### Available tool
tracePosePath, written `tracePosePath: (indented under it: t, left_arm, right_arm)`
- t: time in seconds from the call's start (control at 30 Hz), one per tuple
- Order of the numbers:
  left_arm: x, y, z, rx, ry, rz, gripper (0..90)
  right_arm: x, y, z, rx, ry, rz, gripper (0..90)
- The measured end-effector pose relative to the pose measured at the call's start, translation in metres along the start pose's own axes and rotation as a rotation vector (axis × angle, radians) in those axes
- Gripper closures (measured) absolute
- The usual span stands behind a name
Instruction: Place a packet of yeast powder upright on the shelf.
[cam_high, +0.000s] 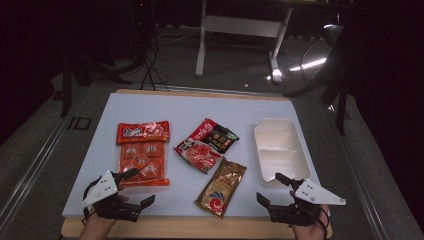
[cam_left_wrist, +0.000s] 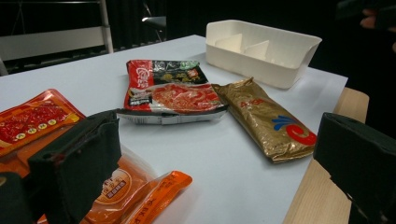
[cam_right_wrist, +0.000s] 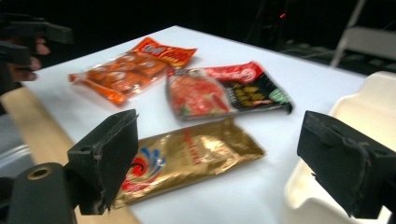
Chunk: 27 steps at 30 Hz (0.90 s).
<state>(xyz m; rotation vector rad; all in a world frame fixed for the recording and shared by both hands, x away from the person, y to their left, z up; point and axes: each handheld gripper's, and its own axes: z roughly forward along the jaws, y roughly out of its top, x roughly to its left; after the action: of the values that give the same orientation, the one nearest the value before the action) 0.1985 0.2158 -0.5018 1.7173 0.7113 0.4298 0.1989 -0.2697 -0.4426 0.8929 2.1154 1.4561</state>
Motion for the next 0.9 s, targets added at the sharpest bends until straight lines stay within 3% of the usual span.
tracePosePath:
  t: [0.03,0.27,0.53,0.77,0.8,0.9]
  left_arm:
    - [0.0001,-0.0002,0.0007,0.005,0.0,-0.001,1.3]
    - [-0.0012,-0.0006,0.0016,0.017,0.006,0.011,1.3]
    - [-0.0012,0.0002,0.002,0.017,0.008,0.005,1.3]
    - [-0.001,0.0008,0.0037,0.023,0.017,0.006,1.3]
    - [-0.0009,0.0003,0.0042,0.024,0.014,0.007,1.3]
    - [-0.0014,0.0002,0.0047,0.028,0.009,0.01,1.3]
  right_arm:
    - [0.0015,0.0026,-0.0015,-0.006,-0.032,-0.026,12.0]
    - [0.0023,0.001,0.0011,0.016,-0.049,-0.051,11.2]
    - [0.0052,0.0035,-0.0022,-0.064,-0.124,-0.096,14.0]
    - [0.0023,0.0033,-0.0015,-0.025,-0.089,-0.081,12.6]
    - [-0.0004,0.0054,-0.0005,0.003,-0.047,-0.033,11.5]
    - [-0.001,0.0096,-0.0011,0.018,-0.076,-0.051,11.5]
